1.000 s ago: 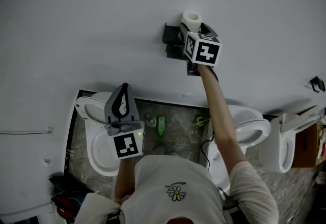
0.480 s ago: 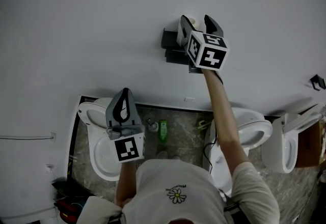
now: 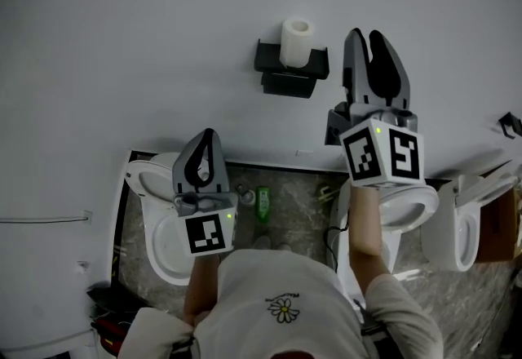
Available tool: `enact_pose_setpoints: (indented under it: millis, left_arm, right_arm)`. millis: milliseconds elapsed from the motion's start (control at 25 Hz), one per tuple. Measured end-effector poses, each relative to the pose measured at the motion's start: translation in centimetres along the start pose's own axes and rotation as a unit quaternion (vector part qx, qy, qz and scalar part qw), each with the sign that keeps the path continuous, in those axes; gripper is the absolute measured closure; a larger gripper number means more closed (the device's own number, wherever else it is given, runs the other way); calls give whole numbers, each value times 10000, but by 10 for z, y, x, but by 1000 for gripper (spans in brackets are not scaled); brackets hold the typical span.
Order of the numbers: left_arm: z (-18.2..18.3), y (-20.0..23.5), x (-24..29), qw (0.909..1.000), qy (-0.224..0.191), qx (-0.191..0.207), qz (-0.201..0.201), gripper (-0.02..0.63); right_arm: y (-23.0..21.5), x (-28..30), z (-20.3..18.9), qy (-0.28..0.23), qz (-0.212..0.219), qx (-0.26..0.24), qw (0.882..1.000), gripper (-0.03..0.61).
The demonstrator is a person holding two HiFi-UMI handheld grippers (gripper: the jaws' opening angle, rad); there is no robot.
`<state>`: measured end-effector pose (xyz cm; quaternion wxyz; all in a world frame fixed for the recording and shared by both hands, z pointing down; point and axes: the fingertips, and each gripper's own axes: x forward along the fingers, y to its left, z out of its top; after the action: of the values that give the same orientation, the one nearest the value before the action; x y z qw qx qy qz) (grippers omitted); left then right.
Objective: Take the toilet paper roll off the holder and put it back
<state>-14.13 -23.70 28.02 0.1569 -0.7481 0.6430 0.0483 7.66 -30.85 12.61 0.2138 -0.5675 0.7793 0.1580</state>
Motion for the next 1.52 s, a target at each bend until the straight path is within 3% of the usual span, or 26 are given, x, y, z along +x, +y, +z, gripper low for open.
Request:
enact_pose_setpoints:
  millis: [160,360,560,720,1520]
  left_arm:
    - [6,-12,-1,9998,-40,-12,-180,595]
    - [10,-24,-2,9993,-150,-91,-324,595]
    - [8,-34,-5,9990,-181,-116,-401,595]
    - [4,-40,-7,9988,-131,-111,-451,595]
    - [12,-46,-17,9987,-192,-88,-460,595]
  right_arm:
    - [-7,-53,4,-26,-207,-227,9995,518]
    - [-14,-117,-32,478,-635,-967,9921,568]
    - [-14,-168,-90,1424,-745,-605,9852,568]
    - [-5,-191,-119,1915,-590,-636,9776,568]
    - [-6,-207,-115,2004,-594,-760,9750,569]
